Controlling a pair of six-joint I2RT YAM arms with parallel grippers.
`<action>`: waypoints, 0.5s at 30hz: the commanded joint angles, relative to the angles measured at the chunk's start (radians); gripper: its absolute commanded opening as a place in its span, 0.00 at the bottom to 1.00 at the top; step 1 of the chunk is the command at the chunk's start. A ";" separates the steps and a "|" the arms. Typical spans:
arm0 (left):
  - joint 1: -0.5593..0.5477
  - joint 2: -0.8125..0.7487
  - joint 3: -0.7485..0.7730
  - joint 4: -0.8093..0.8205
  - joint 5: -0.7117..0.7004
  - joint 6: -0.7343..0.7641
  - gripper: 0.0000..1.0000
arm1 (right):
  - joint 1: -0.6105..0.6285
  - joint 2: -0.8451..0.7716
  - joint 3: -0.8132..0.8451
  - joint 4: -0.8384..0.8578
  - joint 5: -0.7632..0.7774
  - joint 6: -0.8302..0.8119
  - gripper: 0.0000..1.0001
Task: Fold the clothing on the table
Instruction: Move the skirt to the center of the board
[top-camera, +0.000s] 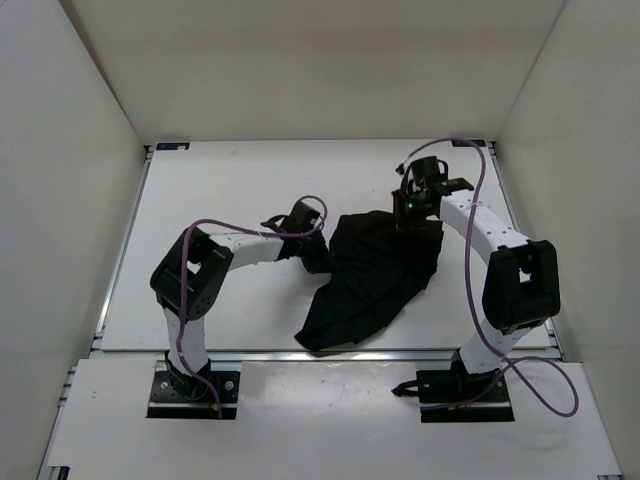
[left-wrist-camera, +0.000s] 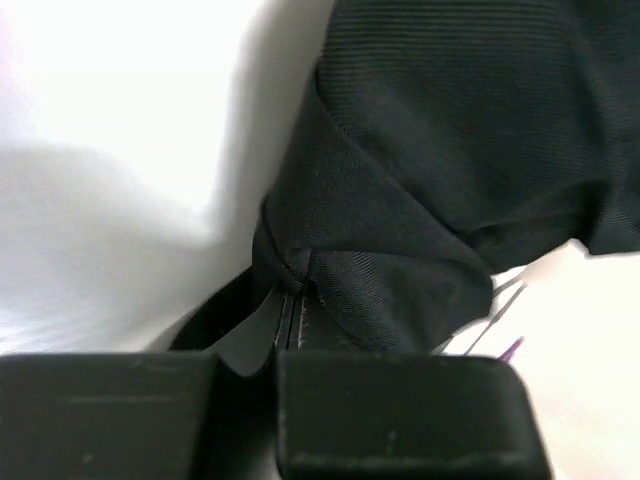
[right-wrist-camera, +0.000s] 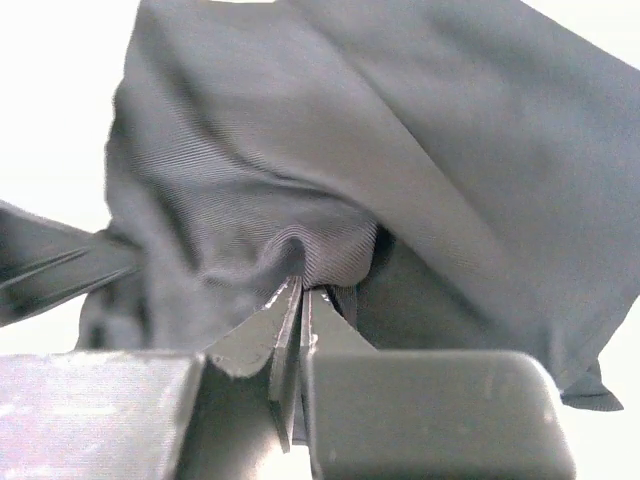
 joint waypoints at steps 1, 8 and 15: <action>0.106 -0.095 0.122 -0.047 -0.048 0.037 0.00 | 0.024 -0.086 0.173 0.052 -0.090 0.033 0.00; 0.342 -0.175 0.415 -0.233 -0.044 0.204 0.00 | -0.009 -0.175 0.351 0.024 -0.124 0.087 0.00; 0.356 -0.350 0.134 -0.299 -0.001 0.296 0.00 | -0.035 -0.448 -0.018 -0.029 -0.142 0.110 0.00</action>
